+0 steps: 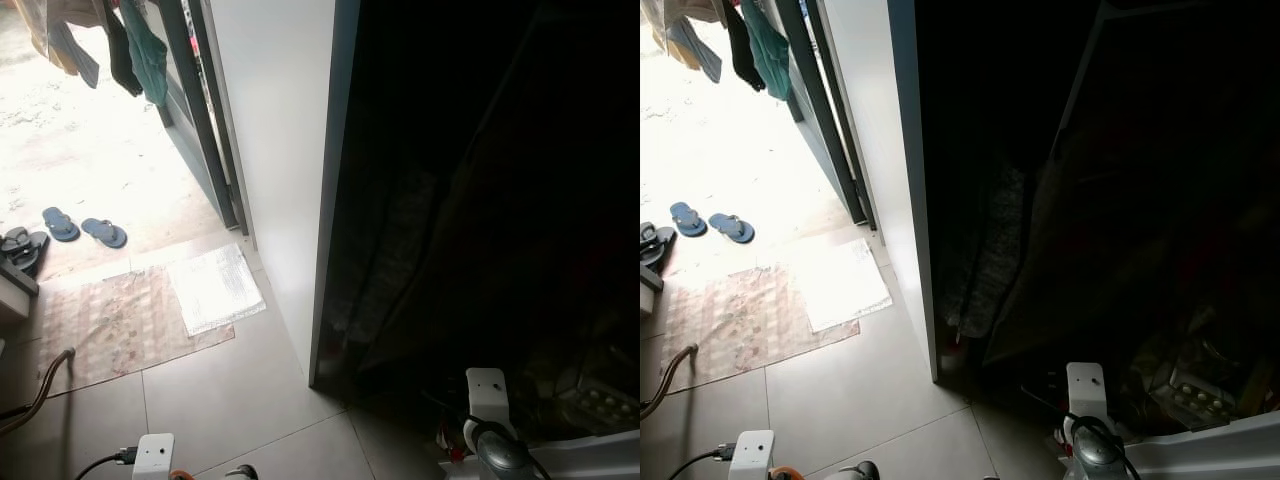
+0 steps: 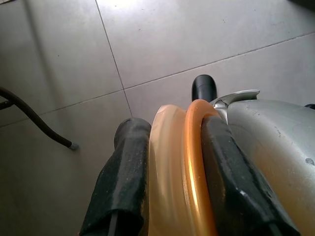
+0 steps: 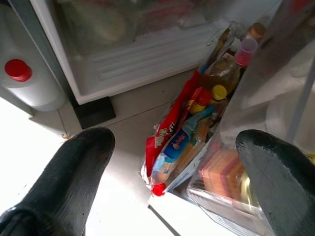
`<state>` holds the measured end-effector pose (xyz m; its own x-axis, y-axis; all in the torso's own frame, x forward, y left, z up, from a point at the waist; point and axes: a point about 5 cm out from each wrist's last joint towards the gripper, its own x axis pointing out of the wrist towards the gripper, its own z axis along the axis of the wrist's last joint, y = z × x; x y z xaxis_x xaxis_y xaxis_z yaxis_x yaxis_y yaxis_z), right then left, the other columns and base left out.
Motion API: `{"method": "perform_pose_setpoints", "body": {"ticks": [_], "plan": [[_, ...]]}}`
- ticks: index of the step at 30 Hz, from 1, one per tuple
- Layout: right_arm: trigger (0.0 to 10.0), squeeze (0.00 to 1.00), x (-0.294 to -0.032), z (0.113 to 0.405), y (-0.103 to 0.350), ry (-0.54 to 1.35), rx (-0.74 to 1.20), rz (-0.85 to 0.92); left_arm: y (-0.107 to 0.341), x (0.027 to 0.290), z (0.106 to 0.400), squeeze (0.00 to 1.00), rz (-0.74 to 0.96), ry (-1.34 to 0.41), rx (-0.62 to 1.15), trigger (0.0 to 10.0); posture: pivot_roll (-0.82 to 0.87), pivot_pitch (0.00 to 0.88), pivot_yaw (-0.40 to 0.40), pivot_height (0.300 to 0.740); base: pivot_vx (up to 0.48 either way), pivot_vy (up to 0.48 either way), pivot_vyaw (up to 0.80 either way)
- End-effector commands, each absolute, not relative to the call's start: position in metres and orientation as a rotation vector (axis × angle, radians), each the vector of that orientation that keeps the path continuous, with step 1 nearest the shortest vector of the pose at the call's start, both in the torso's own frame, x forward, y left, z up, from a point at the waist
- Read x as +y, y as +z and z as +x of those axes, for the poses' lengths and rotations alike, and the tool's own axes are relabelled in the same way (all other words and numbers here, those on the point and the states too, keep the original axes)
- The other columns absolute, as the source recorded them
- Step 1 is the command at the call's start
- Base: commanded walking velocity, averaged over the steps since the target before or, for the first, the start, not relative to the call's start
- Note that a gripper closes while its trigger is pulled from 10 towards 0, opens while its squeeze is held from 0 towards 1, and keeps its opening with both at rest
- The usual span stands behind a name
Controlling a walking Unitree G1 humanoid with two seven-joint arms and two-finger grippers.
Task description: Restocking fridge
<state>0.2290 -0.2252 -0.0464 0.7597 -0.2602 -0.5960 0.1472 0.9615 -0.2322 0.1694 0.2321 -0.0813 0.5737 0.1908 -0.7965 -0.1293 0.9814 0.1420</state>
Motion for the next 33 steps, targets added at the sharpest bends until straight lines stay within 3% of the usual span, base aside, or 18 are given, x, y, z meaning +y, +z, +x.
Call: {"method": "perform_pose_setpoints", "body": {"ticks": [1,22,33], "plan": [[10.0,0.0,-0.23,0.223,-0.049,-0.243,0.688,-0.183,-0.085,0.22,0.167,0.0,0.023,0.155,0.949,10.0,-0.05,0.182,-0.056,0.74,0.0,0.0,0.0],[10.0,0.0,-0.25,0.196,-0.06,-0.352,0.789,-0.277,-0.085,0.222,0.166,0.0,0.017,0.147,0.954,10.0,-0.05,0.184,-0.052,0.74,0.0,0.0,0.0],[10.0,0.0,-0.307,0.169,-0.051,-0.503,0.826,-0.344,-0.085,0.221,0.167,0.0,0.016,0.14,0.953,10.0,-0.06,0.185,-0.05,0.74,0.0,0.0,0.0]]}}
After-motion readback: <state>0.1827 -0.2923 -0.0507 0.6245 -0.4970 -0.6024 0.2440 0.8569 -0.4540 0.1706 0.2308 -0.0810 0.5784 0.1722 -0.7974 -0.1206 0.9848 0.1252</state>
